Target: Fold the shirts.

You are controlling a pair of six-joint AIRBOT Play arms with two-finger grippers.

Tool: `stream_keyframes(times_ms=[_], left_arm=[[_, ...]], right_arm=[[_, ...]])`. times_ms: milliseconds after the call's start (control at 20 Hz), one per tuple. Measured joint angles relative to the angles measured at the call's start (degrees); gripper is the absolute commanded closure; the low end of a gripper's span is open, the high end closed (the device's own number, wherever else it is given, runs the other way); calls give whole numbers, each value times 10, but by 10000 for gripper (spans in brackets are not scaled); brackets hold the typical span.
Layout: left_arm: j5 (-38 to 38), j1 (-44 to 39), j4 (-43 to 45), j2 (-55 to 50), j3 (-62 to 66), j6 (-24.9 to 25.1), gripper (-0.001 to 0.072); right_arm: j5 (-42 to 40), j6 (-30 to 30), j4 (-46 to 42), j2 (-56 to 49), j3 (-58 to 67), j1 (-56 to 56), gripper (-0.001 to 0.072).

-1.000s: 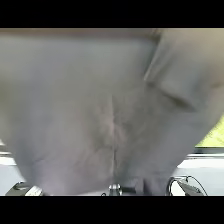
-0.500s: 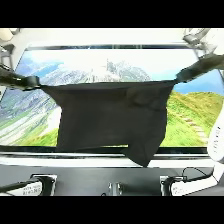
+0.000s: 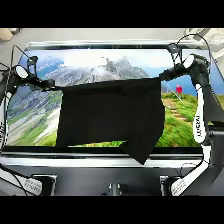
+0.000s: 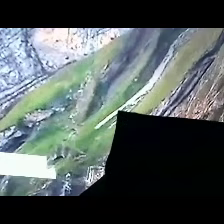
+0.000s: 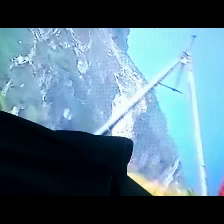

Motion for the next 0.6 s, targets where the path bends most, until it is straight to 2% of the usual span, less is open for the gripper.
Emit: stream_keyframes(times_ms=[100,350,600], left_arm=[[-15,0,-3,-2,5,13,682],[-129,0,-6,0,-14,43,683],[-176,0,-25,-2,-69,52,683]], right_arm=[[11,-11,-6,2,2,0,700],[162,-32,-33,2,-8,0,701],[252,-28,-37,-15,-35,1,701]])
